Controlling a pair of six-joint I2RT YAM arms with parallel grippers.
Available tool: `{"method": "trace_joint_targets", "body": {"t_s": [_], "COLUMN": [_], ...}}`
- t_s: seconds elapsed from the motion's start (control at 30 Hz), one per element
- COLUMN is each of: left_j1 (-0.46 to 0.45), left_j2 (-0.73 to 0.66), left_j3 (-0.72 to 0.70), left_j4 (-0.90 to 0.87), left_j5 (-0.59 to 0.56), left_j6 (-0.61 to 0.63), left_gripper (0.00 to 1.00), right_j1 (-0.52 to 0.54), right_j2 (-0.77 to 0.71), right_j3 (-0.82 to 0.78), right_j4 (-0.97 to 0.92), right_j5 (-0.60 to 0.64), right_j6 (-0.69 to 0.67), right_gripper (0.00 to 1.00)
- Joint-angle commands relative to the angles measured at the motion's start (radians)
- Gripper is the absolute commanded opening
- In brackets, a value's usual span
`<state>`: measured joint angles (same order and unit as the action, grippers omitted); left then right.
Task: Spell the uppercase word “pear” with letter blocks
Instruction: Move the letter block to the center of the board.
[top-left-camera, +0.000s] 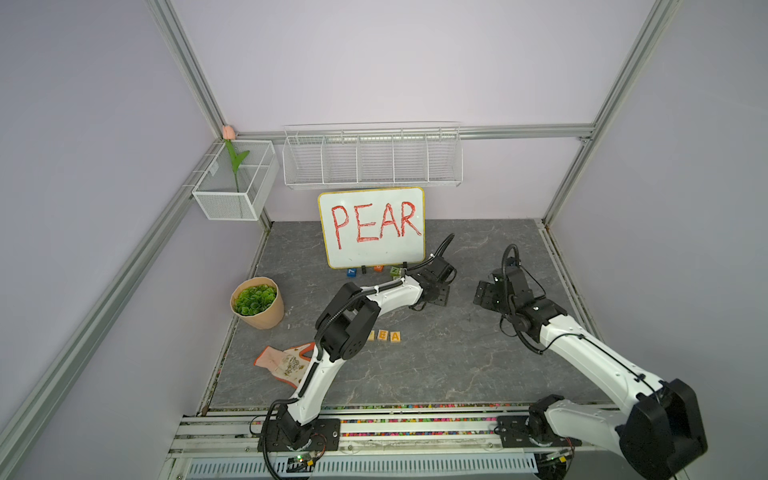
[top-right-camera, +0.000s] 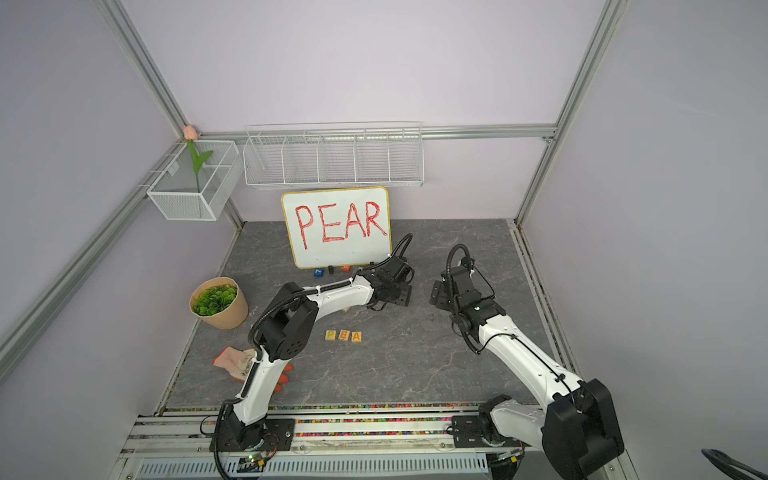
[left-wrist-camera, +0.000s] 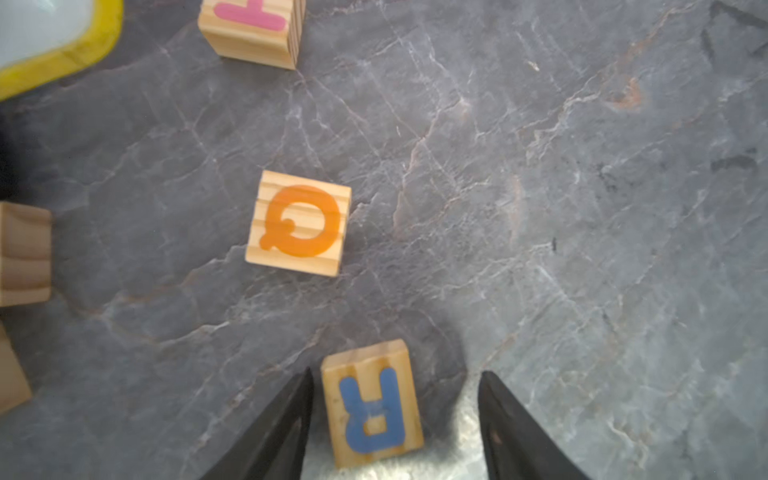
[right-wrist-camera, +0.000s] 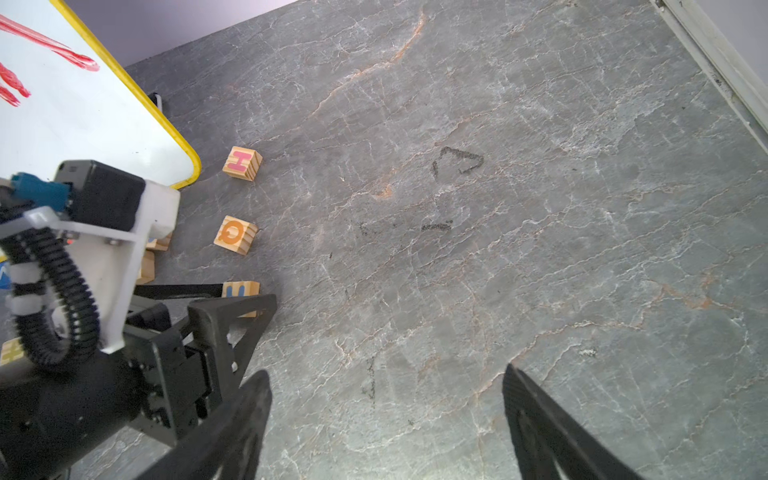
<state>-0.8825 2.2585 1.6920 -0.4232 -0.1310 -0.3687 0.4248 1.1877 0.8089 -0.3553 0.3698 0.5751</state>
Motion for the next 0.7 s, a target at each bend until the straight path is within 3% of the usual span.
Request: {"method": "trace_joint_targets", "body": {"t_s": [0.0,0.37,0.57,0.67], "left_j1": [-0.007,-0.032,-0.036,-0.036], "left_j2": [0.027,-0.016,-0.131,-0.216], "left_j3": [0.024,-0.033,-0.164,-0.268], "left_j4": [-0.040,-0.061,-0.040,-0.021], "left_j5": [-0.031,-0.066,-0.041,0.031], "left_j6": [0.013,0.103,0.177,0.226], "left_gripper": [0.59,0.35,0.30,0.30], "right_j1": [-0.009,-0.015,-0.014,-0.013], "right_j2": [-0.027,-0.039,-0.048,-0.057], "right_j3": [-0.020,-0.034,-0.043,-0.050], "right_j4": [-0.006,-0.004,-0.005,-0.006], "right_j5": [0.005,0.010,0.011,0.019], "right_j6": [-0.014,0.009,0.026,0.035], "right_gripper": [0.89,0.89,0.89,0.89]}}
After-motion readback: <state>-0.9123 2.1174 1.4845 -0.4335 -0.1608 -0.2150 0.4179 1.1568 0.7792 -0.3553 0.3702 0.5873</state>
